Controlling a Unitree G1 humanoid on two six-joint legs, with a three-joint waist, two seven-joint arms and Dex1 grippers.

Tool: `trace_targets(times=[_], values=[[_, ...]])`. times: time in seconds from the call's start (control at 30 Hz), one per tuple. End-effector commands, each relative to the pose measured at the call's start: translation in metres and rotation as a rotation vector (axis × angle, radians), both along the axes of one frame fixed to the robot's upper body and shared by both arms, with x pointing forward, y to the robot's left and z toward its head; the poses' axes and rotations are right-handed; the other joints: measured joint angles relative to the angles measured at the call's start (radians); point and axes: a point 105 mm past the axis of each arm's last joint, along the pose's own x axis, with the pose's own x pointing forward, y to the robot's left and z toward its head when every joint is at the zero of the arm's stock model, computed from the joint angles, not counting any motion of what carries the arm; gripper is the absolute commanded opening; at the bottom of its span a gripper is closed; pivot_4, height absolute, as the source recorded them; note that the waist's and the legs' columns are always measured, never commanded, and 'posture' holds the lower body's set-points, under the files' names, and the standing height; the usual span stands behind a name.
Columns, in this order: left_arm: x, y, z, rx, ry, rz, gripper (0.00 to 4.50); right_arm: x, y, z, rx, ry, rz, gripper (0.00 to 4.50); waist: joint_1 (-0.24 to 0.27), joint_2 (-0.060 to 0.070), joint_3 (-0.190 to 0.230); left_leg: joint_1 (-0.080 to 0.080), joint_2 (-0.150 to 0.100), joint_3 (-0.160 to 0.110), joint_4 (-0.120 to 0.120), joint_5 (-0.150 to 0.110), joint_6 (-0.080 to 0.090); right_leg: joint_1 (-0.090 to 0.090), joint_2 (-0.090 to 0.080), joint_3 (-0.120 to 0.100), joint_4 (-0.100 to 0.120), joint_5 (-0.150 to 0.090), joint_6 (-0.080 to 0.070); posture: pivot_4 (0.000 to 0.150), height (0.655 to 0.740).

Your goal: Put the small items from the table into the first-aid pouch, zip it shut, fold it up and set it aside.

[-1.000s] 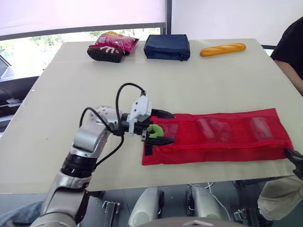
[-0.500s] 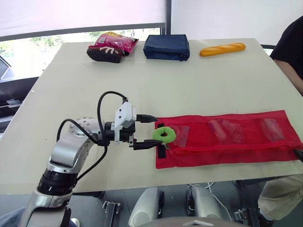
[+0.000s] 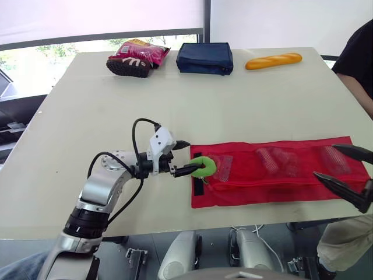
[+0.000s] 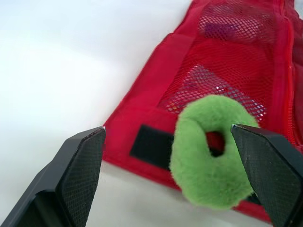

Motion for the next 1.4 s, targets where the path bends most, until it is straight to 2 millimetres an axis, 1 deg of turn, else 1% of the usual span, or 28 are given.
trace_targets(times=[0.03,0.1,0.17,0.23,0.3,0.37,0.5,0.6,0.77,0.8,0.87,0.93,1.07,1.2,1.4], values=[[-0.001,0.017,0.009,-0.034,-0.003,0.055,4.5,-0.006,0.026,0.012,0.035,-0.025,0.099,4.46,0.0,0.0,0.0,0.0,0.0,0.0,0.0,0.0,0.0,0.0,0.0,0.0,0.0,0.0,0.0,0.15,0.7397],[-0.004,0.022,0.009,-0.08,0.054,0.08,4.5,-0.007,0.035,0.015,0.047,-0.031,0.142,4.46,0.0,0.0,0.0,0.0,0.0,0.0,0.0,0.0,0.0,0.0,-0.001,0.0,0.0,0.0,0.0,0.15,0.7397],[-0.01,0.024,0.008,-0.112,0.12,0.087,4.5,-0.008,0.042,0.016,0.047,-0.035,0.173,4.46,-0.001,0.0,0.0,0.0,0.0,0.0,0.0,0.0,0.0,0.0,-0.001,-0.001,0.0,0.0,0.0,0.15,0.7397],[-0.016,0.024,0.005,-0.122,0.172,0.09,4.5,-0.008,0.045,0.017,0.046,-0.037,0.191,4.46,0.001,0.0,0.0,0.0,0.0,0.0,0.0,0.0,0.0,0.0,-0.001,-0.001,0.0,0.0,0.0,0.15,0.7397],[-0.021,0.024,-0.003,-0.088,0.225,0.108,4.5,-0.008,0.047,0.018,0.038,-0.044,0.208,4.46,0.003,0.0,0.0,0.0,0.0,0.0,0.0,0.0,0.0,0.0,-0.001,-0.001,0.0,0.0,0.0,0.15,0.7397],[-0.024,0.023,-0.009,-0.096,0.283,0.14,4.5,-0.006,0.047,0.018,0.024,-0.052,0.217,4.46,0.003,0.0,0.0,0.0,0.0,0.0,0.0,0.0,0.0,0.001,-0.001,-0.001,-0.001,0.0,0.0,0.15,0.7397],[-0.026,0.011,-0.017,-0.099,0.345,0.183,4.5,-0.004,0.047,0.017,0.013,-0.057,0.224,4.46,0.006,0.0,0.0,0.0,0.0,-0.001,0.0,0.0,0.0,0.001,-0.001,-0.002,-0.001,0.0,0.0,0.15,0.7397],[-0.034,0.001,-0.028,-0.056,0.383,0.169,4.5,-0.004,0.048,0.018,0.013,-0.062,0.23,4.46,0.008,0.0,0.0,0.001,-0.001,-0.001,0.0,0.0,0.0,0.002,-0.002,-0.002,-0.001,0.0,0.0,0.15,0.7397],[-0.028,-0.01,-0.037,-0.076,0.418,0.219,4.5,-0.003,0.052,0.018,0.017,-0.072,0.236,4.46,0.021,0.0,-0.001,0.003,-0.001,-0.001,0.0,0.0,0.0,0.004,-0.002,-0.002,-0.001,-0.001,-0.001,0.15,0.7397],[-0.028,-0.014,-0.038,-0.084,0.424,0.211,4.5,-0.003,0.053,0.018,0.018,-0.075,0.237,4.46,0.024,0.0,-0.001,0.003,-0.001,-0.001,0.0,0.0,0.0,0.004,-0.003,-0.002,-0.001,-0.001,-0.001,0.15,0.7397],[-0.035,-0.028,-0.039,-0.078,0.423,0.141,4.5,-0.003,0.053,0.019,0.022,-0.084,0.232,4.46,0.027,0.0,-0.002,0.003,-0.003,-0.002,0.0,0.0,0.0,0.005,-0.004,-0.003,-0.001,-0.002,-0.003,0.15,0.7397],[-0.041,-0.034,-0.041,-0.072,0.43,0.095,4.5,-0.004,0.054,0.02,0.024,-0.087,0.227,4.46,0.028,0.001,-0.002,0.003,-0.004,-0.002,0.0,0.0,0.0,0.005,-0.005,-0.003,-0.001,-0.002,-0.003,0.15,0.7397],[-0.048,-0.036,-0.042,-0.078,0.452,0.053,4.5,-0.004,0.053,0.019,0.024,-0.088,0.218,4.46,0.026,0.001,-0.002,0.003,-0.005,-0.002,0.0,0.001,-0.001,0.005,-0.006,-0.003,-0.001,-0.002,-0.003,0.15,0.7397],[-0.054,-0.035,-0.047,-0.07,0.488,0.032,4.5,-0.003,0.054,0.019,0.023,-0.097,0.212,4.46,0.023,0.001,-0.002,0.003,-0.004,-0.002,0.0,0.0,0.0,0.005,-0.006,-0.003,-0.001,-0.002,-0.003,0.15,0.7397],[-0.07,-0.036,-0.055,-0.075,0.574,-0.036,4.5,-0.002,0.055,0.02,0.025,-0.108,0.207,4.46,0.02,0.002,-0.002,0.003,-0.004,-0.002,0.0,0.0,0.0,0.005,-0.006,-0.003,-0.001,-0.002,-0.003,0.15,0.7397]])
